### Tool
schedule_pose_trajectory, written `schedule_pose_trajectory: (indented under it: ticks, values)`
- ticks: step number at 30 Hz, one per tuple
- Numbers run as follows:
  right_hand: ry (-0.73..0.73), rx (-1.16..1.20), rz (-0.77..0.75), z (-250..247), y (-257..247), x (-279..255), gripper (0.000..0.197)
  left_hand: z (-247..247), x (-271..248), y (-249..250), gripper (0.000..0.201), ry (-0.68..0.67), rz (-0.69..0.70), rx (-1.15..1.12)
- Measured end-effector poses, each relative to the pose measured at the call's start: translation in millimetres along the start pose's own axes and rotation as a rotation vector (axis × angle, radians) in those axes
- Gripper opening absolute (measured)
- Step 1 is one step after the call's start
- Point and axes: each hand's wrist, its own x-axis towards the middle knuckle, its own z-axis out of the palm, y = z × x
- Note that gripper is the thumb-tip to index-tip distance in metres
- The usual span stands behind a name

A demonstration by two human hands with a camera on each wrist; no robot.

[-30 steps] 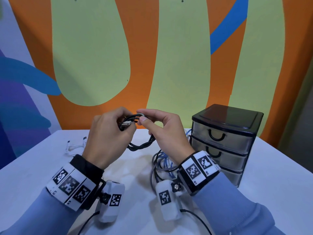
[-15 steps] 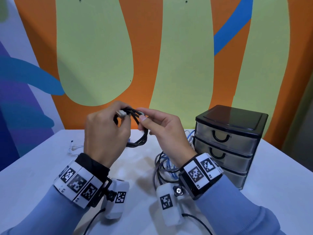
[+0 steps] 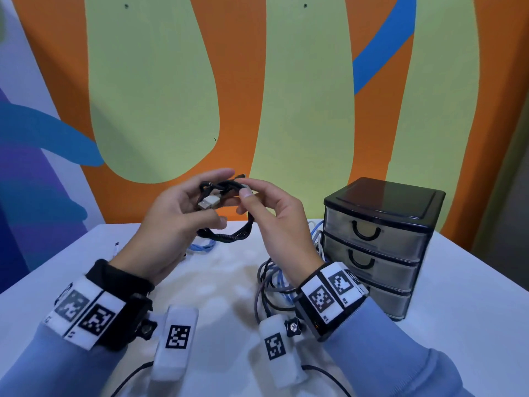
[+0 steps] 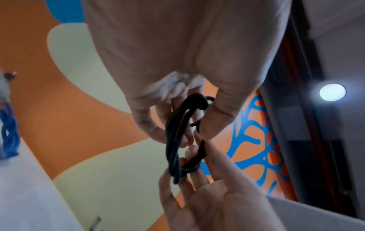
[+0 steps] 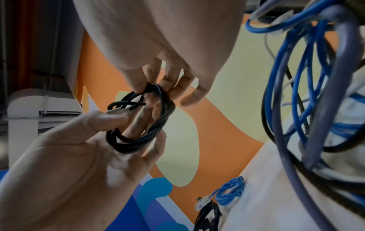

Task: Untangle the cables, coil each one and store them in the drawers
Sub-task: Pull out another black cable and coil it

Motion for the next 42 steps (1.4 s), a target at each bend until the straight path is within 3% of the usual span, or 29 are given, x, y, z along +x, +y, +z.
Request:
schedule_pose_trajectory:
  ticks: [4,8,11,13,19,24,29,32,36,42]
  values:
    - [-0.006,0.027,-0.004,2,1,0,0.021,-2,-2,6,0.075,-0.026,-0.076,-0.2]
    - [0.0,0.026,0.063,2,1,-1,0.025,-3,4,-3,0.052,0.044,-0.095,-0.04]
    - [0.001,-0.005,0.164,2,3,-1,0.04,-3,6,-9,0.03,0.156,-0.021,0.121]
    - [-0.043,0.082,0.238,1,3,-1,0.052,-6,6,-10,0.02,0.163,-0.004,0.15]
    - [-0.143,0.399,0.374,-5,0,-1,0.069,-9,3,-6,0.024,0.083,-0.065,0.029]
    - [-0.113,0.492,0.352,-13,-4,1,0.047,-8,2,-3,0.045,0.053,-0.165,-0.059]
    - [-0.015,0.491,0.311,-14,-3,4,0.045,-10,1,-2,0.067,-0.016,-0.166,-0.042]
    - [-0.03,0.512,0.343,-13,-1,4,0.035,-8,1,-4,0.058,0.08,-0.088,0.174]
    - [-0.073,0.542,0.397,-9,2,3,0.025,-12,3,-5,0.031,0.173,-0.006,0.226]
    - [-0.06,0.379,0.453,-8,-1,2,0.027,-10,3,-4,0.025,0.163,0.048,0.29]
